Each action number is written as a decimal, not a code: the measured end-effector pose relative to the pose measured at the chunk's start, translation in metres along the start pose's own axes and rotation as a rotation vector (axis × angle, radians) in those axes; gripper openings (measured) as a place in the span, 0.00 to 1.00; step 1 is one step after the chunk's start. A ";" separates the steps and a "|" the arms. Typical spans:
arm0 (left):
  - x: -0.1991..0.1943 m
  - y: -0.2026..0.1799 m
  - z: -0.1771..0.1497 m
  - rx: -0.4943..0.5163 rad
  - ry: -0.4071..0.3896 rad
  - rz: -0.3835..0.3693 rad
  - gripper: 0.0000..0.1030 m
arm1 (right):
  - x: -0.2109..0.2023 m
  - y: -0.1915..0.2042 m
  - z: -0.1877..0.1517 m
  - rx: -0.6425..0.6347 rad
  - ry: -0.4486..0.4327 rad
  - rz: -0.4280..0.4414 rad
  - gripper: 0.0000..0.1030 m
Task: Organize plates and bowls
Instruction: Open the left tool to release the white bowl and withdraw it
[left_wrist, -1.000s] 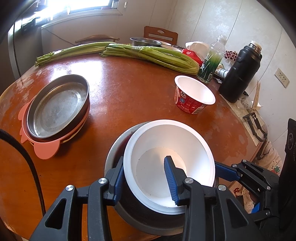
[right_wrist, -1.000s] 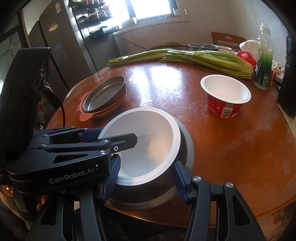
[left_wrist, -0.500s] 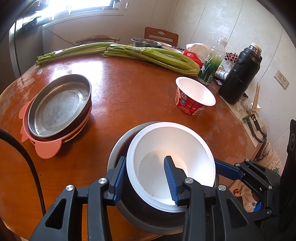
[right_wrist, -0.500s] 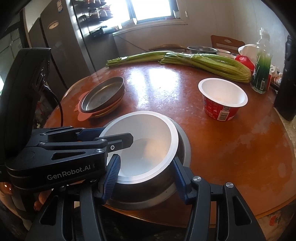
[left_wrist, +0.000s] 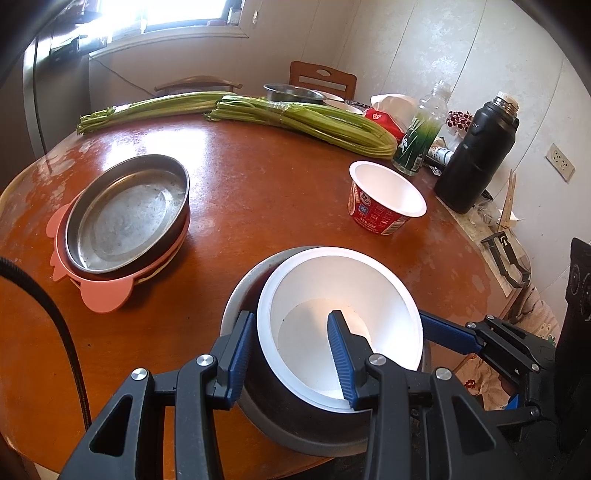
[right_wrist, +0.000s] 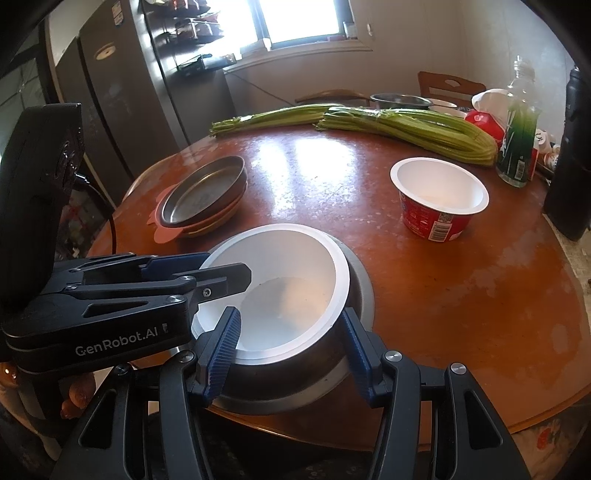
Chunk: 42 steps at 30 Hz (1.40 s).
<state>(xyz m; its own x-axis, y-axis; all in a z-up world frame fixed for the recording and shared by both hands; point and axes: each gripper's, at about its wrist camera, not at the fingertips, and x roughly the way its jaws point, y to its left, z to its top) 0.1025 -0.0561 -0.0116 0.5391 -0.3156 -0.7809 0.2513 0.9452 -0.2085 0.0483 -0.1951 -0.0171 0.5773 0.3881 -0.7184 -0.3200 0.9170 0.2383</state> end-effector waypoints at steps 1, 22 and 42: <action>-0.001 -0.001 0.000 0.002 -0.003 0.002 0.39 | -0.001 0.000 0.000 0.001 -0.001 -0.001 0.56; -0.024 -0.003 -0.005 0.003 -0.055 0.023 0.40 | -0.011 -0.004 0.004 0.014 -0.036 -0.008 0.56; -0.035 -0.010 -0.001 -0.002 -0.088 0.027 0.40 | -0.024 -0.020 0.011 0.035 -0.077 -0.013 0.57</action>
<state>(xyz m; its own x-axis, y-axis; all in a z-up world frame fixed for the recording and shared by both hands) 0.0801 -0.0548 0.0170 0.6145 -0.2962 -0.7312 0.2342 0.9535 -0.1895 0.0488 -0.2213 0.0025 0.6377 0.3804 -0.6698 -0.2859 0.9243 0.2528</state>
